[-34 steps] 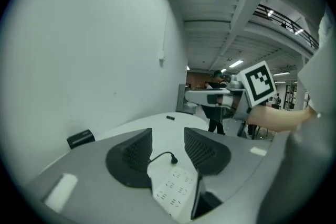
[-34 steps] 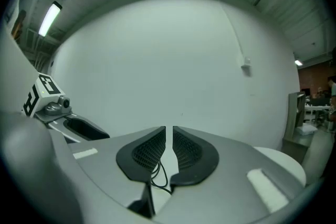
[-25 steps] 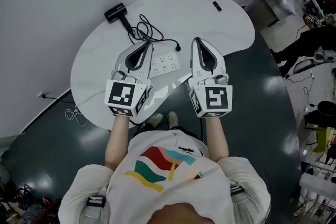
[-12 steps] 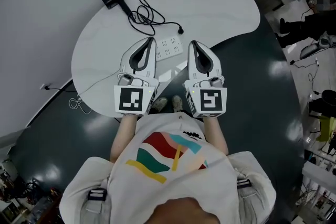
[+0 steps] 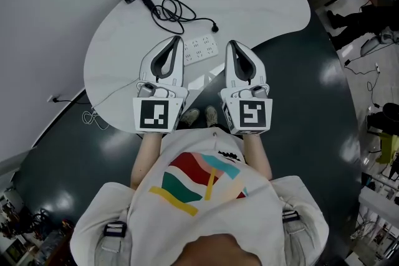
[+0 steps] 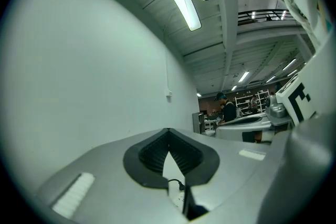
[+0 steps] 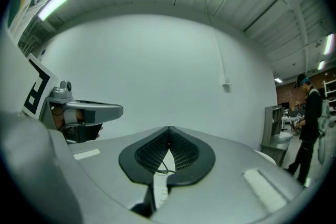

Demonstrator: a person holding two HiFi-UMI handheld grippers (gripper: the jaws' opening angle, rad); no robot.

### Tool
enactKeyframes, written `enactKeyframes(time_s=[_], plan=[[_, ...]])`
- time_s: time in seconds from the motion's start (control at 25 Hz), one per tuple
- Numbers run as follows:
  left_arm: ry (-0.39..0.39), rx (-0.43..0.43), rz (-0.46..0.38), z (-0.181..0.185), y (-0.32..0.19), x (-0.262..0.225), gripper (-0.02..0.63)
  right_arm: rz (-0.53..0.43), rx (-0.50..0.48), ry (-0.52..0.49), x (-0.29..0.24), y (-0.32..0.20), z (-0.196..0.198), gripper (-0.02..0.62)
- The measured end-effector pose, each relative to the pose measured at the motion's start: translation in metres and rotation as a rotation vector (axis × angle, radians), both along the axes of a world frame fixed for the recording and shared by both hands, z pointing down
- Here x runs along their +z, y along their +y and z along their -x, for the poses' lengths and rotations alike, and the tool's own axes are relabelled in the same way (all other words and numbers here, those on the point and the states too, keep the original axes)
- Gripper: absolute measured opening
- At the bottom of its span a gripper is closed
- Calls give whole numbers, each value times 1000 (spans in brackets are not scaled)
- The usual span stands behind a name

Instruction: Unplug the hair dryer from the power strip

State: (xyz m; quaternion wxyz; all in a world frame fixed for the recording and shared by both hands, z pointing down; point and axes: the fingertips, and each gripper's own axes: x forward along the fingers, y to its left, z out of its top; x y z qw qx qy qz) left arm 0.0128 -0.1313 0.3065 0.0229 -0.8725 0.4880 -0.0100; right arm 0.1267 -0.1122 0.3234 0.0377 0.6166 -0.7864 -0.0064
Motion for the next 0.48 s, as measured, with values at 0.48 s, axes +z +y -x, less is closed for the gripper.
enactKeyframes(time_s=[0.48], plan=[[-23,-14,10,5,5,4,0,10,-18,-3,6,9,7,12]])
